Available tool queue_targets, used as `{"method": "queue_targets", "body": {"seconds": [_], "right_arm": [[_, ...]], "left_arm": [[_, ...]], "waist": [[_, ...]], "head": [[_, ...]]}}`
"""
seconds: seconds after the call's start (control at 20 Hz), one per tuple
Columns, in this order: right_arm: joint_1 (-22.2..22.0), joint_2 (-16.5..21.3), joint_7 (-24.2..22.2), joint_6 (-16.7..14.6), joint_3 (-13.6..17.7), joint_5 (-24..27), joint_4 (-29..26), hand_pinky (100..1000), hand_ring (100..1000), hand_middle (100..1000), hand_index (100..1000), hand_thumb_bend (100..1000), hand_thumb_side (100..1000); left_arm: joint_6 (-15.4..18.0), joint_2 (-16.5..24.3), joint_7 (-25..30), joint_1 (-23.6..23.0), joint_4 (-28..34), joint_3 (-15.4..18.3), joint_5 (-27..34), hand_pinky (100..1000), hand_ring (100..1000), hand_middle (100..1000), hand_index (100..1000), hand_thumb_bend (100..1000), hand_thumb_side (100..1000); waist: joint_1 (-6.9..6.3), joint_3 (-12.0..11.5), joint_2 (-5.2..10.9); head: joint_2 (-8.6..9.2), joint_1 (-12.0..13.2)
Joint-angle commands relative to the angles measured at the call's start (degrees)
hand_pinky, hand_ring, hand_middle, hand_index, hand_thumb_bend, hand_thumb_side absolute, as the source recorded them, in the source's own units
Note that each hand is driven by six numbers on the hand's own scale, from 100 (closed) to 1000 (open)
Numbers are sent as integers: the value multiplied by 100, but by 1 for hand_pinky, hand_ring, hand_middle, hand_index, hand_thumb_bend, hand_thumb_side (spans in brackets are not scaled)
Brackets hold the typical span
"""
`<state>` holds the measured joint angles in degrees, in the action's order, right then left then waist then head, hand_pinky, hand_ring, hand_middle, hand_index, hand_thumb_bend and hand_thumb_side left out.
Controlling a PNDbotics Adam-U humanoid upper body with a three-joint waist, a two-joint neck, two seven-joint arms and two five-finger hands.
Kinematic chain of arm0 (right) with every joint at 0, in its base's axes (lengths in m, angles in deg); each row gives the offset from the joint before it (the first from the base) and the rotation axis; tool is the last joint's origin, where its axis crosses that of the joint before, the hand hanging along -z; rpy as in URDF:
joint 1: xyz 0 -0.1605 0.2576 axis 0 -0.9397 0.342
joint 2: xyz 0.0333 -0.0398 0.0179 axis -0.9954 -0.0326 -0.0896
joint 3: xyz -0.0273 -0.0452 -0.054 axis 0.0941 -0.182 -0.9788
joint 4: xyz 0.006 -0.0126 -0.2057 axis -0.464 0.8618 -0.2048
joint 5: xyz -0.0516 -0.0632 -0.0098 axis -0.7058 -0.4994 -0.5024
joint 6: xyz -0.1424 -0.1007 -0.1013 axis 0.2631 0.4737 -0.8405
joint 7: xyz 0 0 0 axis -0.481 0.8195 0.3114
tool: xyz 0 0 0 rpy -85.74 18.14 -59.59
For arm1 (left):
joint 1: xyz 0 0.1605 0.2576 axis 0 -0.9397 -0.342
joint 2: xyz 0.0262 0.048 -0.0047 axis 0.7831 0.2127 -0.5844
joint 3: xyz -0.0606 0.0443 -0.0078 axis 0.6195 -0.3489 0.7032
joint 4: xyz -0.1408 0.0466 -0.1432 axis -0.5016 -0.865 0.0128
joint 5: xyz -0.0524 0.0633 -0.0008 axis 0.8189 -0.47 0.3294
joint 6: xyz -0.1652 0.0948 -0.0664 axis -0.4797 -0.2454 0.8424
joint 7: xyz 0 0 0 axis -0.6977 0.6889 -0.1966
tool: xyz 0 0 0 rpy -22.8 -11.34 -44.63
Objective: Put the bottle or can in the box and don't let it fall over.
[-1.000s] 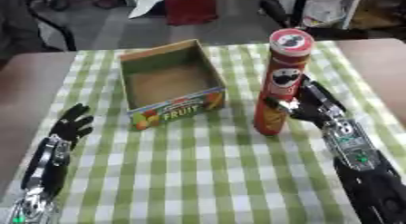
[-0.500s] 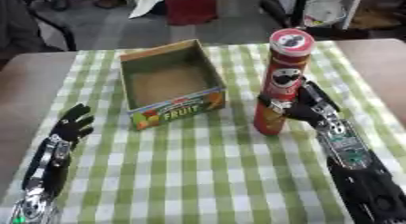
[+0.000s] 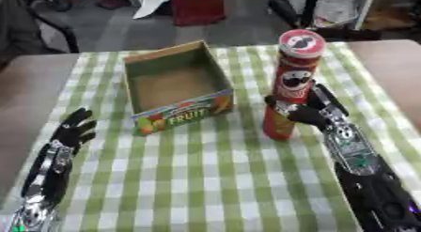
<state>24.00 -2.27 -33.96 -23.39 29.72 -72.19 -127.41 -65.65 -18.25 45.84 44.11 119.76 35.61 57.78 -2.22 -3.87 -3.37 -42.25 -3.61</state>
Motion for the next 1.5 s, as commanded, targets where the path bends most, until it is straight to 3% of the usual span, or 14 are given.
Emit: {"method": "queue_targets", "body": {"seconds": [0.05,0.1,0.3,0.45,0.6,0.65,1.05,1.3,1.5], "right_arm": [[121,17,178,44,47,-79,-69,1000,822,768,765,327,142],[123,12,232,58,48,-91,-63,1000,780,724,716,265,100],[127,-10,445,137,59,-88,-23,999,620,560,537,100,100],[130,-19,614,210,65,-32,3,971,521,464,415,100,100],[135,-18,703,247,49,12,8,971,521,464,415,100,100],[136,-20,737,265,61,39,13,932,427,352,289,100,100],[340,115,769,381,20,420,-73,916,410,327,242,100,100],[929,372,542,391,-64,748,24,926,414,329,243,100,100],[1571,481,290,398,-50,1100,529,938,418,330,246,100,100]], "left_arm": [[4,47,15,58,67,-3,23,893,896,899,969,599,900],[4,47,15,58,67,-4,23,893,896,900,969,599,900],[4,45,19,55,66,-5,23,894,896,900,970,598,900],[4,44,20,54,66,-5,24,894,896,899,970,598,900],[4,44,20,54,65,-5,25,894,896,899,970,598,900],[3,43,21,52,65,-6,25,894,896,899,970,598,900],[3,40,26,45,64,-9,25,894,896,899,970,599,900],[7,8,59,57,60,-47,32,894,895,899,970,599,900],[13,-38,109,91,60,-101,50,894,895,899,970,599,900]], "waist": [[-3,-5,48],[-3,-6,49],[-4,-5,53],[-5,-6,54],[-6,-8,54],[-6,-7,54],[0,-24,59],[-26,-137,53],[-86,-334,19]], "head": [[-1,-11],[-2,-12],[-3,-19],[-4,-21],[-4,-23],[-10,-25],[-27,-49],[-28,-125],[35,-288]]}}
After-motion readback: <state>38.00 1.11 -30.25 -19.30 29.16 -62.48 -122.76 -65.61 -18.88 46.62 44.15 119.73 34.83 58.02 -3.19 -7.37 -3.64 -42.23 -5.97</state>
